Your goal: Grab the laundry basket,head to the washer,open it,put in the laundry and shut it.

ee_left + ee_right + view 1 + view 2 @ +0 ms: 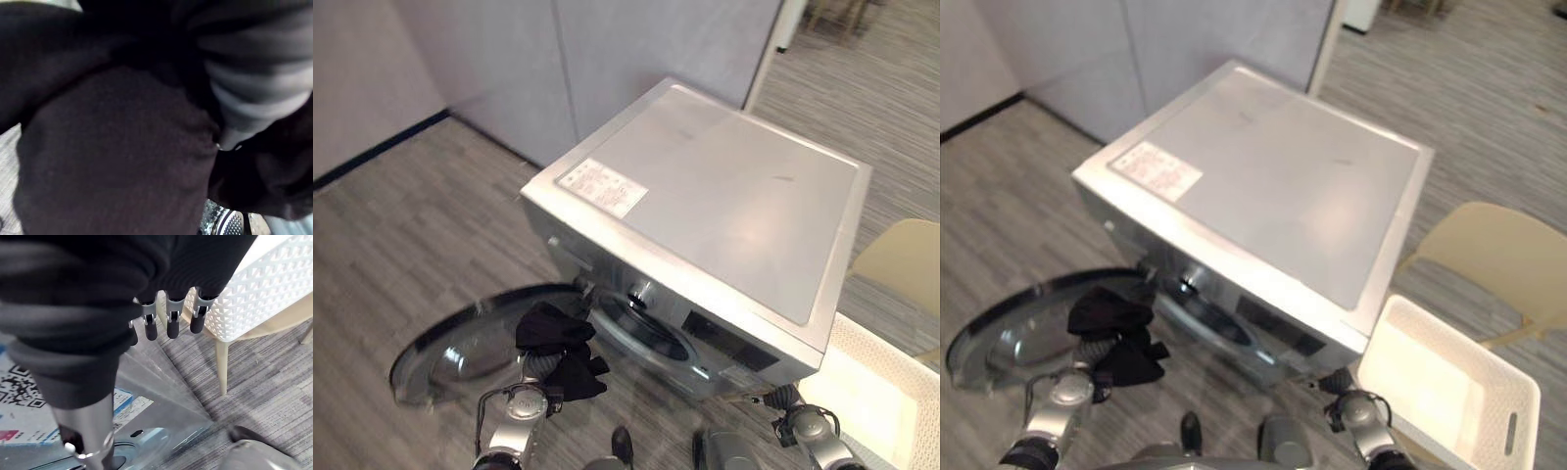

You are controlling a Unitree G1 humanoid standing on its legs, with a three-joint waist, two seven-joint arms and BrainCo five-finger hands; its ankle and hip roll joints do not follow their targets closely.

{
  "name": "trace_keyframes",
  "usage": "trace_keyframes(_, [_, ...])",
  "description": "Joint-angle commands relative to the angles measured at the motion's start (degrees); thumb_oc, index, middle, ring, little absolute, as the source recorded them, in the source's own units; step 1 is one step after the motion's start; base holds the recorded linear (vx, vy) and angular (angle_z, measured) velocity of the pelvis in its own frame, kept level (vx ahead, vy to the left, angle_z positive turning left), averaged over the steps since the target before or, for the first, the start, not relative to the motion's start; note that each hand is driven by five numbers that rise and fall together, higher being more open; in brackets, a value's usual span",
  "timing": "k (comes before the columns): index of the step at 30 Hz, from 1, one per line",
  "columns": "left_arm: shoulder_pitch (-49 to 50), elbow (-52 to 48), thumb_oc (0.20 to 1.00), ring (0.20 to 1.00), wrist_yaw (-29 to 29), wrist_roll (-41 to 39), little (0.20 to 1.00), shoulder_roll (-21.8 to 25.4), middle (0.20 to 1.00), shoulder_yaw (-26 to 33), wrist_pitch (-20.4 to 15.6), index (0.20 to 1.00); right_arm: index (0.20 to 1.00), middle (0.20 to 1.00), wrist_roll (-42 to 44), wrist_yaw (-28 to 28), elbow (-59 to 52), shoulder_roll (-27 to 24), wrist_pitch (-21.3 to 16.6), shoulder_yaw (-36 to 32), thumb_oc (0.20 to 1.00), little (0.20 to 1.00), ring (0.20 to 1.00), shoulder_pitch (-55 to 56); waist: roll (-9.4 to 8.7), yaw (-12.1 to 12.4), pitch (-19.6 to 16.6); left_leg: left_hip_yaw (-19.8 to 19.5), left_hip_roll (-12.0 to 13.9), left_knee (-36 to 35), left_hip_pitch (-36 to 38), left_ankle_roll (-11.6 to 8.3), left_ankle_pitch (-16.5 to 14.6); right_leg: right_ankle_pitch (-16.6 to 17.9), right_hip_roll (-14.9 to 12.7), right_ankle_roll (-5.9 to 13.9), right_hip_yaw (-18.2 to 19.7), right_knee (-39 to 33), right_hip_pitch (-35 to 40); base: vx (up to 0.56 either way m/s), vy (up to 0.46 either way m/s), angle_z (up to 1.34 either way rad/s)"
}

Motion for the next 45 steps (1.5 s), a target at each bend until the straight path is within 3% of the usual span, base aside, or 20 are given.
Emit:
trace_keyframes(1, [1.88,-3.33,0.200,0.200,0.32,0.42,0.200,-0.09,0.200,0.36,-2.68,0.200,1.000,1.000,0.74,-0.62,-0.87,-1.24,-1.51,-0.54,1.000,1.000,1.000,-1.21,-2.74,0.73,-1.00,-5.97,4.63,6.96,-7.94,-3.24,-1.14,5.20,2.91,1.72,6.25,-13.96,9.99,0.07,-0.111,-0.15])
trace_keyframes(3, [2.21,-3.03,0.200,0.200,-0.75,0.82,0.200,-0.59,0.200,0.38,-2.51,0.200,1.000,1.000,1.44,-0.71,0.01,-1.71,-1.30,-1.30,1.000,1.000,1.000,-0.35,-3.94,0.70,-1.07,-6.09,5.44,11.32,-8.00,-3.88,-2.52,4.97,3.28,0.38,7.36,-15.30,11.96,0.08,-0.045,0.10])
trace_keyframes(5, [2.30,-2.98,0.200,0.200,-1.04,0.36,0.200,-1.65,0.200,-0.96,-2.35,0.200,1.000,1.000,2.84,-0.66,0.53,-2.48,-1.45,-1.63,1.000,1.000,1.000,-0.69,-4.25,1.52,-0.84,-15.59,2.84,13.80,-8.58,-4.69,-4.08,5.28,4.60,-0.12,11.09,-16.30,13.18,0.04,0.069,-0.45])
trace_keyframes(8, [2.60,-2.60,0.200,0.200,-1.42,0.43,0.200,-2.17,0.200,-1.83,-2.17,0.200,1.000,1.000,2.27,-0.33,1.62,-2.73,-1.46,-1.97,1.000,1.000,1.000,-0.74,-3.91,1.16,-1.72,-17.98,1.90,11.50,-7.07,-4.12,-5.26,5.65,4.82,0.38,13.43,-15.98,12.81,0.04,0.156,-0.88])
trace_keyframes(10, [2.83,-2.69,0.200,0.200,-1.69,0.55,0.200,-2.22,0.200,-2.13,-2.09,0.200,1.000,1.000,2.18,-0.14,2.22,-2.44,-1.30,-2.01,1.000,1.000,1.000,-0.79,-3.71,0.93,-1.85,-17.60,1.79,10.53,-6.38,-3.68,-5.38,5.88,4.78,0.69,14.46,-15.73,12.32,0.00,0.197,-0.60])
trace_keyframes(14, [1.90,-4.24,0.200,0.200,-1.68,1.71,0.200,-1.61,0.200,-3.28,-2.47,0.200,1.000,1.000,1.69,-0.13,2.90,-1.45,-0.78,-1.46,1.000,1.000,1.000,-1.85,-3.47,-0.17,-0.88,-12.82,0.88,7.97,-5.62,-1.85,-5.40,9.26,3.06,3.63,18.54,-15.23,8.01,-0.11,0.215,-0.66])
trace_keyframes(16, [0.99,-4.79,0.200,0.200,-1.03,1.68,0.200,-1.11,0.200,-3.38,-2.95,0.200,1.000,1.000,1.62,-0.42,2.39,-1.38,-0.88,-1.19,1.000,1.000,1.000,-2.40,-3.40,-0.13,0.11,-11.62,0.77,8.08,-6.35,-1.59,-5.35,10.01,2.57,4.40,18.70,-14.96,6.24,-0.25,0.168,-0.87])
trace_keyframes(18, [-0.58,-5.34,0.200,0.200,-0.19,1.28,0.200,-0.55,0.200,-3.38,-3.37,0.200,1.000,1.000,1.59,-0.64,2.17,-0.90,-0.92,-0.50,1.000,1.000,1.000,-3.76,-3.39,0.23,1.68,-9.20,0.86,8.27,-7.30,-1.18,-5.50,10.68,1.29,4.59,16.38,-13.99,3.70,-0.24,0.115,-1.13])
trace_keyframes(20, [-2.40,-6.02,0.200,0.200,0.51,1.17,0.200,0.08,0.200,-3.53,-3.88,0.200,1.000,1.000,1.70,-0.98,2.06,-0.31,-1.23,0.04,1.000,1.000,1.000,-4.81,-2.64,1.37,3.26,-6.60,1.78,9.50,-9.35,-0.82,-5.43,8.82,-1.15,3.06,8.61,-9.99,2.53,-0.27,0.090,-0.87])
trace_keyframes(22, [-2.75,-7.25,0.200,0.200,0.68,1.90,0.200,0.62,0.200,-3.61,-4.09,0.200,1.000,1.000,1.94,-1.23,1.19,-0.29,-1.74,-0.12,1.000,1.000,1.000,-4.36,-2.94,1.60,3.21,-5.16,1.62,10.44,-11.23,-0.66,-5.24,7.26,-1.10,2.59,7.73,-9.49,4.24,-0.28,0.022,-0.84])
trace_keyframes(23, [-4.94,-8.38,0.200,0.200,1.72,1.07,0.200,0.97,0.200,-3.71,-4.58,0.200,1.000,1.000,3.48,-2.34,0.54,-0.65,-1.98,-0.23,1.000,1.000,1.000,-5.39,-3.62,2.22,6.05,-4.72,2.32,14.76,-15.96,-0.67,-5.89,6.93,-1.28,2.34,9.08,-7.79,0.87,-0.37,-0.064,-0.32])
trace_keyframes(26, [-8.55,-8.31,0.200,0.200,3.35,-0.48,0.200,1.57,0.200,-4.72,-5.34,0.200,1.000,1.000,5.85,-3.62,-0.19,-1.01,-2.26,-0.03,1.000,1.000,1.000,-6.98,-3.78,2.28,7.64,-5.14,4.18,22.99,-25.93,-0.23,-6.83,6.63,-0.45,0.57,10.18,-2.09,-8.18,-0.32,-0.112,-0.12])
trace_keyframes(27, [-9.51,-8.43,0.200,0.200,3.84,-0.84,0.200,1.56,0.200,-4.95,-5.49,0.200,1.000,1.000,6.37,-4.17,-0.33,-1.14,-2.37,-0.02,1.000,1.000,1.000,-7.04,-3.69,2.19,7.84,-6.05,4.68,26.04,-27.72,-0.73,-8.80,4.45,-0.30,0.44,9.89,0.40,-9.98,-0.06,-0.105,-0.03])
trace_keyframes(30, [-10.94,-8.65,0.200,0.200,4.67,-0.72,0.200,1.27,0.200,-5.78,-5.37,0.200,1.000,1.000,7.23,-4.86,-0.87,-1.34,-2.54,-0.05,1.000,1.000,1.000,-7.03,-3.27,1.95,8.29,-7.86,5.48,31.91,-32.28,-0.49,-10.37,2.25,-0.01,-0.54,8.70,4.75,-13.71,-0.07,-0.090,0.19])
trace_keyframes(31, [-13.24,-9.43,0.200,0.200,5.49,-0.48,0.200,1.62,0.200,-6.98,-5.43,0.200,1.000,1.000,8.09,-5.61,-0.54,-1.27,-2.64,-0.13,1.000,1.000,1.000,-7.54,-3.41,1.59,9.26,-9.13,6.57,38.94,-38.24,-0.41,-11.91,0.07,-0.40,-1.33,7.62,11.24,-18.91,-0.13,-0.124,0.47])
trace_keyframes(35, [-17.61,-10.91,0.200,0.200,6.70,1.81,0.200,2.94,0.200,-8.62,-5.25,0.200,1.000,1.000,9.27,-6.53,-0.82,-1.59,-3.15,-0.26,1.000,1.000,1.000,-8.32,-3.35,0.90,9.25,-10.83,7.84,48.53,-47.40,-0.20,-14.44,-3.55,-0.37,-2.68,7.12,20.15,-27.30,-0.09,-0.076,0.41])
trace_keyframes(36, [-22.12,-11.54,0.200,0.200,8.10,3.73,0.200,4.16,0.200,-9.97,-5.30,0.200,1.000,1.000,10.02,-6.98,-1.48,-1.68,-3.89,-0.01,1.000,1.000,1.000,-9.27,-3.55,0.34,9.24,-11.81,8.62,54.37,-53.71,-0.16,-16.04,-5.77,-0.63,-3.43,6.98,25.77,-32.98,-0.05,-0.035,0.20])
trace_keyframes(37, [-22.12,-11.53,0.200,0.200,8.10,3.73,0.200,4.16,0.200,-9.98,-5.31,0.200,1.000,1.000,10.02,-6.98,-1.48,-1.68,-3.89,-0.01,1.000,1.000,1.000,-9.27,-3.53,0.33,9.18,-11.83,8.63,54.43,-53.81,-0.17,-16.06,-5.79,-0.63,-3.44,6.97,25.81,-33.06,-0.08,-0.052,0.14])
trace_keyframes(38, [-27.30,-11.57,0.200,0.200,10.03,5.02,0.200,5.43,0.200,-11.07,-5.39,0.200,1.000,1.000,11.20,-7.38,-2.93,-2.24,-4.74,0.14,1.000,1.000,1.000,-9.80,-3.74,-0.40,9.37,-12.61,9.15,59.58,-58.91,-0.08,-17.64,-7.68,-0.82,-4.23,7.32,30.09,-37.60,-0.03,-0.027,0.07])
trace_keyframes(45, [-45.29,-7.80,0.200,0.200,16.63,8.37,0.200,9.45,0.200,-15.70,-4.47,0.200,1.000,1.000,13.70,-7.69,-7.12,-3.10,-7.33,1.31,1.000,1.000,1.000,-10.34,-3.97,-2.74,8.66,-15.42,10.40,69.89,-71.78,1.17,-20.65,-11.93,-1.69,-5.95,8.83,41.46,-50.07,-0.01,-0.014,0.07])
